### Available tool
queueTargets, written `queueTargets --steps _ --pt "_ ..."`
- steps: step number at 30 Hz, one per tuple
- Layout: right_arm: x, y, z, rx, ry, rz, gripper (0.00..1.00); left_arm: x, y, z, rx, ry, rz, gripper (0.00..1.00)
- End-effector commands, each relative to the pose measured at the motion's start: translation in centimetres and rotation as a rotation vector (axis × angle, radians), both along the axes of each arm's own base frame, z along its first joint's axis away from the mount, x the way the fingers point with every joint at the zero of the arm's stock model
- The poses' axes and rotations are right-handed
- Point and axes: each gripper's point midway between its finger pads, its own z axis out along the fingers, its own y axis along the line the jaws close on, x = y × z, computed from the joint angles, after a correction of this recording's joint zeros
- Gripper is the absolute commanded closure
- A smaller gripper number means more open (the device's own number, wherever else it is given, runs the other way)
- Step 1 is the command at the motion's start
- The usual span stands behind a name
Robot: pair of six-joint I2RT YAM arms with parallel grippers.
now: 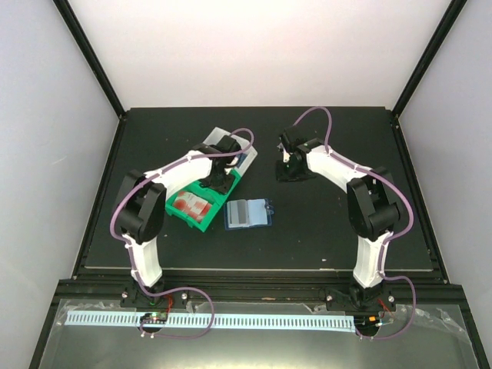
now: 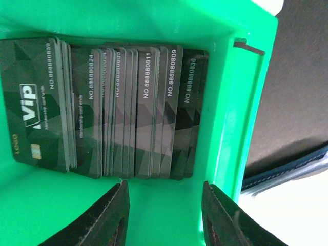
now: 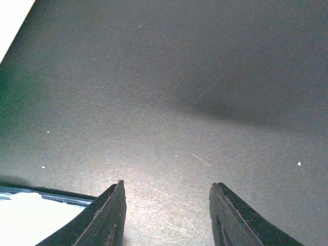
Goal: Put the credit cards into the card holder
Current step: Adjust the storage box at the center of the board.
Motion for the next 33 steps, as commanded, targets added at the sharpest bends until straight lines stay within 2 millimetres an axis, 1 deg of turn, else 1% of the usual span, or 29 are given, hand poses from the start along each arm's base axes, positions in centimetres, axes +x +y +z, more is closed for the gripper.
queueTargets --steps 1,6,10,13,16,19,23,26,29,33 --pt "0.4 1.3 0.5 0.065 0.015 0.013 0.53 -1.9 3.0 0.3 0.086 0.035 -0.002 0.6" --pt "0.4 3.0 1.1 0.151 0.018 0.054 0.52 -2.7 4.0 1.6 0.039 0.028 0.013 0.62" --pt "0.9 3.9 1.8 0.188 0.009 0.065 0.52 -3.2 5.3 2.8 0.026 -0.001 0.03 0.64" --pt "1.3 4.6 2.0 0.205 0.003 0.085 0.52 -2.0 5.4 4.0 -0.015 -0.054 0.038 0.64" --pt "1.9 5.6 2.4 0.226 -0.006 0.108 0.51 0.2 5.2 4.9 -0.009 -0.104 0.038 0.62" --pt "2.7 6.7 2.9 0.263 -0.013 0.117 0.5 2.0 5.0 4.3 -0.004 -0.102 0.049 0.61" --pt "3.8 7.9 3.3 0.3 -0.029 0.125 0.45 3.3 5.7 2.5 0.033 -0.088 0.072 0.61" --pt "4.2 8.4 3.4 0.311 -0.029 0.127 0.44 4.3 6.4 2.0 0.066 -0.097 0.086 0.67" --pt "4.2 8.9 3.2 0.318 -0.023 0.134 0.44 4.9 6.9 1.4 0.078 -0.09 0.09 0.74" --pt "4.2 9.9 2.6 0.316 -0.008 0.148 0.44 5.2 7.9 0.6 0.097 -0.084 0.117 0.76"
